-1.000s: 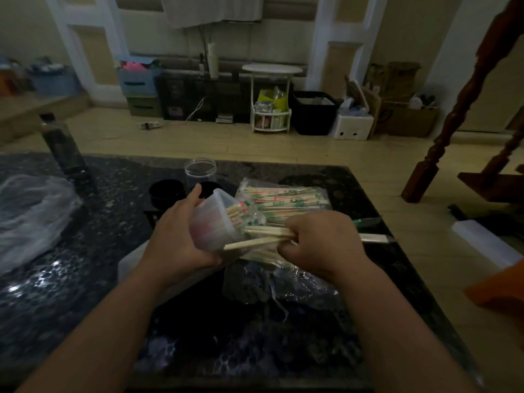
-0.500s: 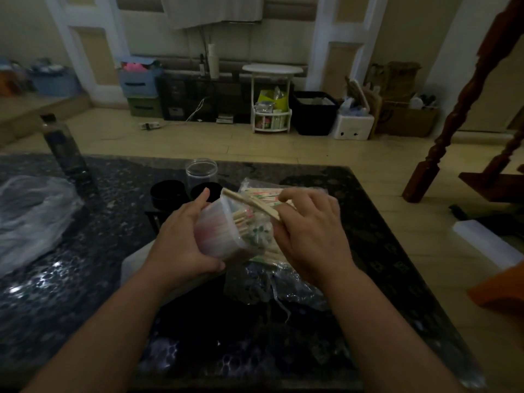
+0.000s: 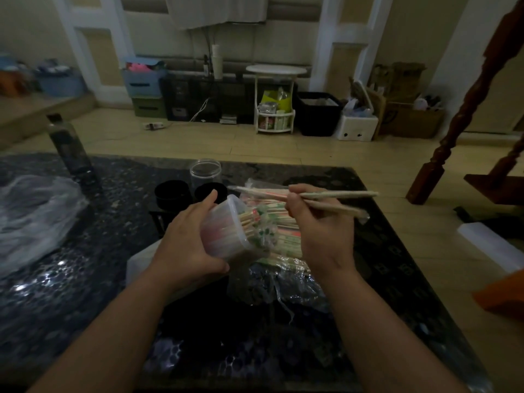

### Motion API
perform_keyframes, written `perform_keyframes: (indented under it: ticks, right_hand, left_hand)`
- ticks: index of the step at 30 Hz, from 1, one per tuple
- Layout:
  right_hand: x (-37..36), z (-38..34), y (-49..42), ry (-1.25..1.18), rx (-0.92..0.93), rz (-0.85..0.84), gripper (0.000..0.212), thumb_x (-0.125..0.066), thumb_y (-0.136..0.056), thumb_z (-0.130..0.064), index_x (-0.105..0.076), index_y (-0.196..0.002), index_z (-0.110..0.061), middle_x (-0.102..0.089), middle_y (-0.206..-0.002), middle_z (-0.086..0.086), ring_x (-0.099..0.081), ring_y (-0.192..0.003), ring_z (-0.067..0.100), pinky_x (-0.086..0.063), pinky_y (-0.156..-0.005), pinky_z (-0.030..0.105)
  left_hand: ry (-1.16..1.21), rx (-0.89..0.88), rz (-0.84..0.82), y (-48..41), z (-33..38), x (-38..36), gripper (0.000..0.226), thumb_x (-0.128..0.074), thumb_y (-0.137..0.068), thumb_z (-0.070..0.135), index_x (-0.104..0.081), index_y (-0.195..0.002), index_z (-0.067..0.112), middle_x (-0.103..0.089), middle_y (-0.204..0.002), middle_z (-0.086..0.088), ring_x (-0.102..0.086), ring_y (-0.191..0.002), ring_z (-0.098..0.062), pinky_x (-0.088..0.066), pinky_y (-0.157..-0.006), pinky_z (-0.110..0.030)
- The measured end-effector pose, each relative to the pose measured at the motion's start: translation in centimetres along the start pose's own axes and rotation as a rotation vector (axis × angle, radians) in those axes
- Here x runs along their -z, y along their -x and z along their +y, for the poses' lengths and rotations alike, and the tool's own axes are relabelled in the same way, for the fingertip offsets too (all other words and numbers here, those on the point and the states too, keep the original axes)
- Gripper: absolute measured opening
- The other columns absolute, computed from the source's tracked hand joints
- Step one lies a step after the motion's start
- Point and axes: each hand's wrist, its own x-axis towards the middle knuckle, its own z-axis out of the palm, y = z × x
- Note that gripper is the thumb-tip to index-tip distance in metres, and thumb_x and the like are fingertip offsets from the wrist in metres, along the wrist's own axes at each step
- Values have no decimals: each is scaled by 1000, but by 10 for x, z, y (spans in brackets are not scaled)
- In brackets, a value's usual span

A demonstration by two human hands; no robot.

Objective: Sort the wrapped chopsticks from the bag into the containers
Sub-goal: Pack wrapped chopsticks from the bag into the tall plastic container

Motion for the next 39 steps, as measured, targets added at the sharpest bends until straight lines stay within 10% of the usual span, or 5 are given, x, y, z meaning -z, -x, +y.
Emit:
perform_keyframes:
  ticks: [17, 35, 39]
  right_hand:
    - [4, -2, -8, -359, -224, 464, 22, -53, -100, -10, -66, -85, -19, -66, -64, -9, -52, -61, 4, -47, -60, 19]
    - [-2, 4, -2, -139, -477, 4, 6, -72, -87, -19, -71, -86, -13, -65, -67, 0, -55, -55, 6, -45, -54, 26]
    - [1, 1, -7, -372, -498, 157, 19, -53, -99, -19, -58, -82, -14, -56, -74, 4, -46, -56, 9, -37, -48, 23]
  left_hand:
    - [-22, -11, 1, 0, 1, -3, 131, -73, -33, 50, -23, -153, 35, -43, -143, 4, -39, -130, -18, -33, -99, -32]
    - [-12, 3, -35, 0, 2, -5, 131, -71, -34, 56, -19, -152, 38, -41, -141, 6, -40, -128, -18, -37, -104, -46]
    - [-12, -5, -35, 0, 2, -4, 130, -70, -34, 55, -19, -153, 37, -40, -143, 7, -38, -130, -17, -35, -106, -43]
